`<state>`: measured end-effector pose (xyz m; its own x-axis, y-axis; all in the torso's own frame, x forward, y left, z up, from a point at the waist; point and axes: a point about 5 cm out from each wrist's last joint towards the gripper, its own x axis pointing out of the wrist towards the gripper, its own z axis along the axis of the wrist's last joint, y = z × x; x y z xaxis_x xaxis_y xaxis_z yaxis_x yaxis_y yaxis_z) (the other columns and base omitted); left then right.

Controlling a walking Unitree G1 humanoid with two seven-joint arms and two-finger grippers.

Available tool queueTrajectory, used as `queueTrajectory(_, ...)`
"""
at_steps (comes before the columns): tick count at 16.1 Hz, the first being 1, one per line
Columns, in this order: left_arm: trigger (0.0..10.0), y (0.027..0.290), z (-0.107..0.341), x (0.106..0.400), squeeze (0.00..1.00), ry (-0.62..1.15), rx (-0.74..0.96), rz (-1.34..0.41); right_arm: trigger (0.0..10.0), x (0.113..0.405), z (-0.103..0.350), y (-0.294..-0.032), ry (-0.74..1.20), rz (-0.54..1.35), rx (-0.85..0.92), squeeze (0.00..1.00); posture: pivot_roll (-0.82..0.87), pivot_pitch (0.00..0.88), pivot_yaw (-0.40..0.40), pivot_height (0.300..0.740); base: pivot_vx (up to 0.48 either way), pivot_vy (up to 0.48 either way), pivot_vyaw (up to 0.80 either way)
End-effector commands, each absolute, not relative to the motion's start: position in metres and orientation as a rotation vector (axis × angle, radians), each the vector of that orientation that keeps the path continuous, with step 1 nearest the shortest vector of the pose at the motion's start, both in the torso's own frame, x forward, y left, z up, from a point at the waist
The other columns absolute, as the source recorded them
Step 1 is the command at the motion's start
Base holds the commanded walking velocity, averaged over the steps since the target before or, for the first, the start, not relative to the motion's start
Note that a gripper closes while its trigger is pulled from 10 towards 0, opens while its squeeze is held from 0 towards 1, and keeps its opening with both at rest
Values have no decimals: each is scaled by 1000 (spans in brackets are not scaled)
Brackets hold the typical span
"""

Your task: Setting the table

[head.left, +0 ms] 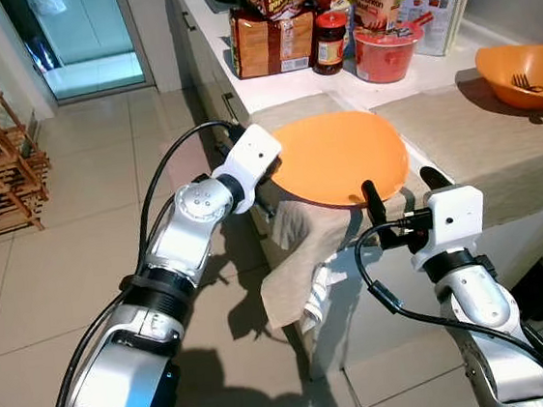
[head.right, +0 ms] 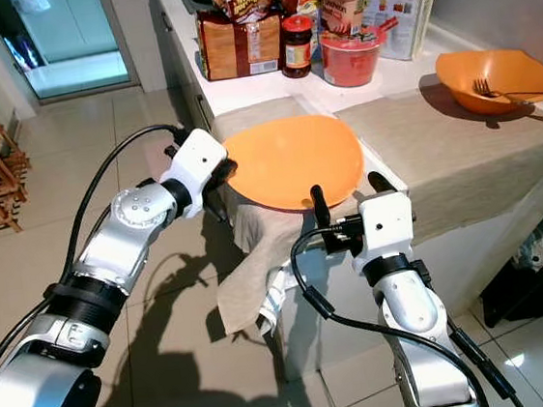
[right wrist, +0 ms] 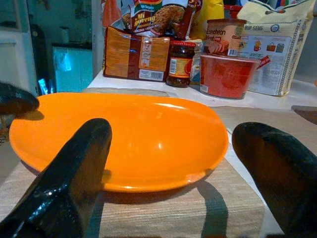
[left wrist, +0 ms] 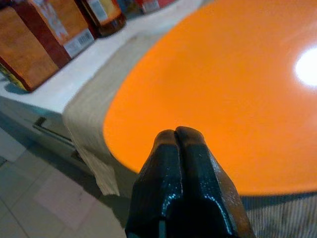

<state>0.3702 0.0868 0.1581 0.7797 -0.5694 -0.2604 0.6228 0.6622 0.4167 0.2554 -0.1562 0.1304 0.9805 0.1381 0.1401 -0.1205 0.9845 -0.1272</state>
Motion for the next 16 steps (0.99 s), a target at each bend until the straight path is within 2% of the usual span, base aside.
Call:
queueTrajectory(1,10000,84,160,372,0,114,547,-675,10000,255,135,-157,-164,123,-129,0,-112,0,33,740,0,0,0)
queueTrajectory(8,10000,81,167,374,0,81,553,-663,10000,254,133,-155,-155,126,-126,0,-105,0,36,740,0,0,0)
queueTrajectory(13,10000,54,168,361,0,30,523,-813,10000,254,131,-154,-145,130,-122,0,-99,0,33,740,0,0,0)
queueTrajectory(16,10000,28,168,350,0,-4,523,-906,10000,255,131,-153,-143,132,-122,0,-100,0,32,740,0,0,0)
